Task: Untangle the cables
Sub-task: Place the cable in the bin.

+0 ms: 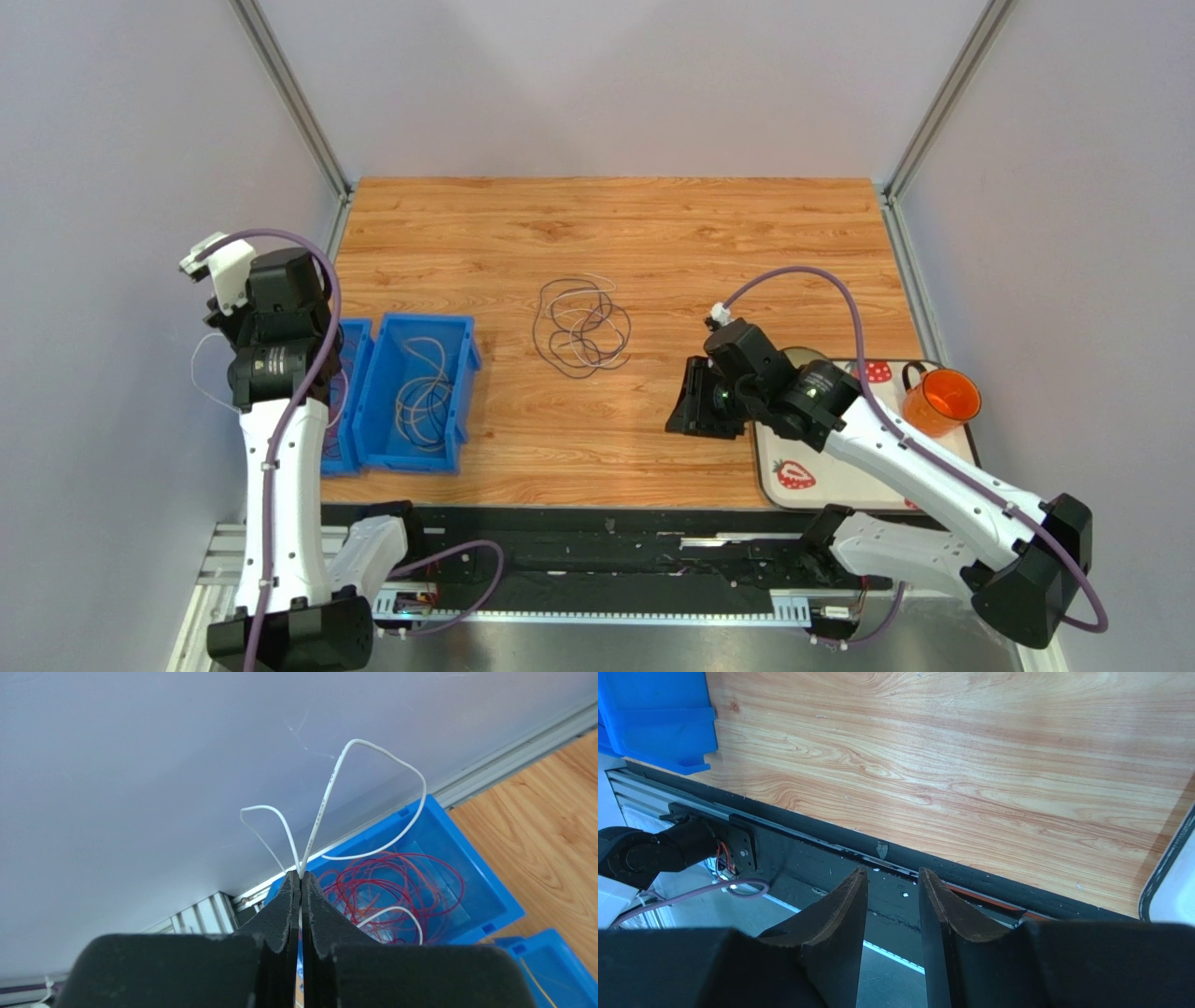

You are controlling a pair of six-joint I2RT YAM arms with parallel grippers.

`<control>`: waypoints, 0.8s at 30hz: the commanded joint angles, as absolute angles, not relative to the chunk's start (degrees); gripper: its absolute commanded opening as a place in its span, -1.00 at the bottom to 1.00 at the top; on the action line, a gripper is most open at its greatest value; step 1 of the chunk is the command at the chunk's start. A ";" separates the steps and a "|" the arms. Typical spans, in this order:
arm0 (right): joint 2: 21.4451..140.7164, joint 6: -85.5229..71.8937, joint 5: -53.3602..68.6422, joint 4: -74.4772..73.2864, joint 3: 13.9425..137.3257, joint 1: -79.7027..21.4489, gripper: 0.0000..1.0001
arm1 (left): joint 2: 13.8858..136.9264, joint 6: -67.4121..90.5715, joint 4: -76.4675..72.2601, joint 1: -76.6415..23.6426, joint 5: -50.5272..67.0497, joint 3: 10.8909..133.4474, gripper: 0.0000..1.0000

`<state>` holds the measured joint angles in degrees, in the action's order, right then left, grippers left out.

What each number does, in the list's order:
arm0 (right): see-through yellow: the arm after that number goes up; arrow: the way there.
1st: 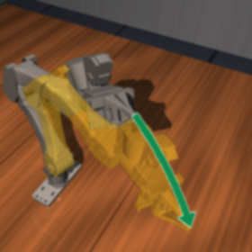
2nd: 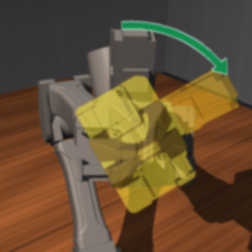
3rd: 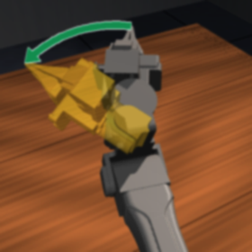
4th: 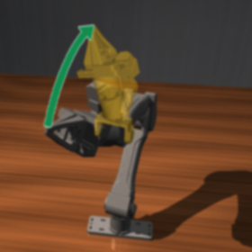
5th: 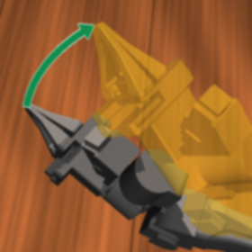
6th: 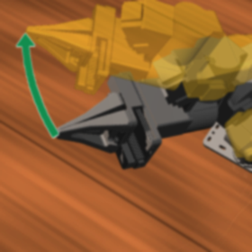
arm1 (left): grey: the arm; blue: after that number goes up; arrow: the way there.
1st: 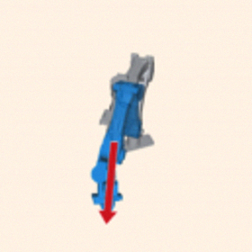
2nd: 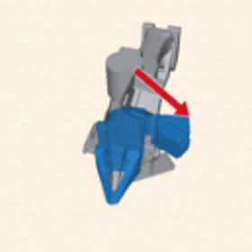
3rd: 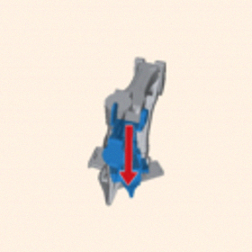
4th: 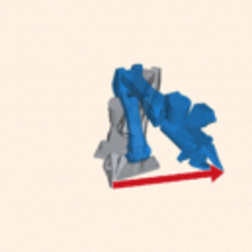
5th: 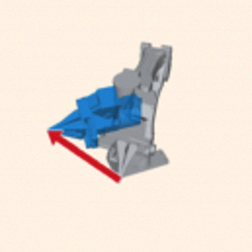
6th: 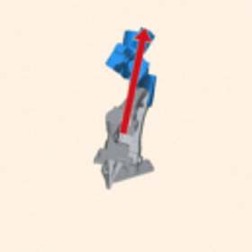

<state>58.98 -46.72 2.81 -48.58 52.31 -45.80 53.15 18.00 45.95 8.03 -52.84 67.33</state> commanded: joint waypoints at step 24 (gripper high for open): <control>65.57 -49.75 4.92 -42.54 55.02 -50.54 -0.30 | 54.14 30.32 38.32 16.52 -38.50 57.39 -1.00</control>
